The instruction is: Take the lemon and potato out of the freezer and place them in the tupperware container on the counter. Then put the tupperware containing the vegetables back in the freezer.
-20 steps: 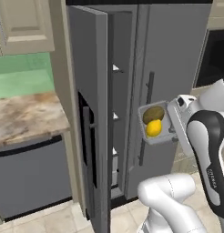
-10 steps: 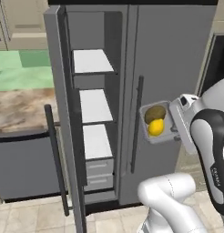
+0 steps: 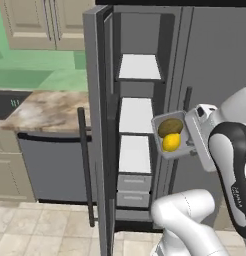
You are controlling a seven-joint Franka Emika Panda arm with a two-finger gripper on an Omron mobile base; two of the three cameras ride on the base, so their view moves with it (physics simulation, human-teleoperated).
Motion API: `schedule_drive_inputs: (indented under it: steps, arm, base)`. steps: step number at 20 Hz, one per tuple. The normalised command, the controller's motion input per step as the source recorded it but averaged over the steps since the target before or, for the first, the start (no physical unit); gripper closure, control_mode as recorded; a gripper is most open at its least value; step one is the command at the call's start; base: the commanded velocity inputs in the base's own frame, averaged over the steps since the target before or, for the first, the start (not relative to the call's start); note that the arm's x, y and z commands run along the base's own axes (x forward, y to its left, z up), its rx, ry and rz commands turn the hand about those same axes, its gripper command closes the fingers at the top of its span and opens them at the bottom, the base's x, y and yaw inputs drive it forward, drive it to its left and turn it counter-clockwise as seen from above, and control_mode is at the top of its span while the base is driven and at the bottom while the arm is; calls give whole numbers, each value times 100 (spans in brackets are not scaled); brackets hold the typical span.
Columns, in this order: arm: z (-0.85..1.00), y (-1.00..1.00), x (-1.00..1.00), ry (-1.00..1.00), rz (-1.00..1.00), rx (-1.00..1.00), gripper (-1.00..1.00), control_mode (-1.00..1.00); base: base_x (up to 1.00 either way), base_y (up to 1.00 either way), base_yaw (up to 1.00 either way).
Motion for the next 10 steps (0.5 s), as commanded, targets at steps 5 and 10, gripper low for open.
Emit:
schedule_drive_inputs:
  steps: [5,10]
  arm:
    - [0,0,0,0,0,0,100,100]
    - [0,0,0,0,0,0,100,100]
  base:
    - [50,-10,0]
    - [53,0,0]
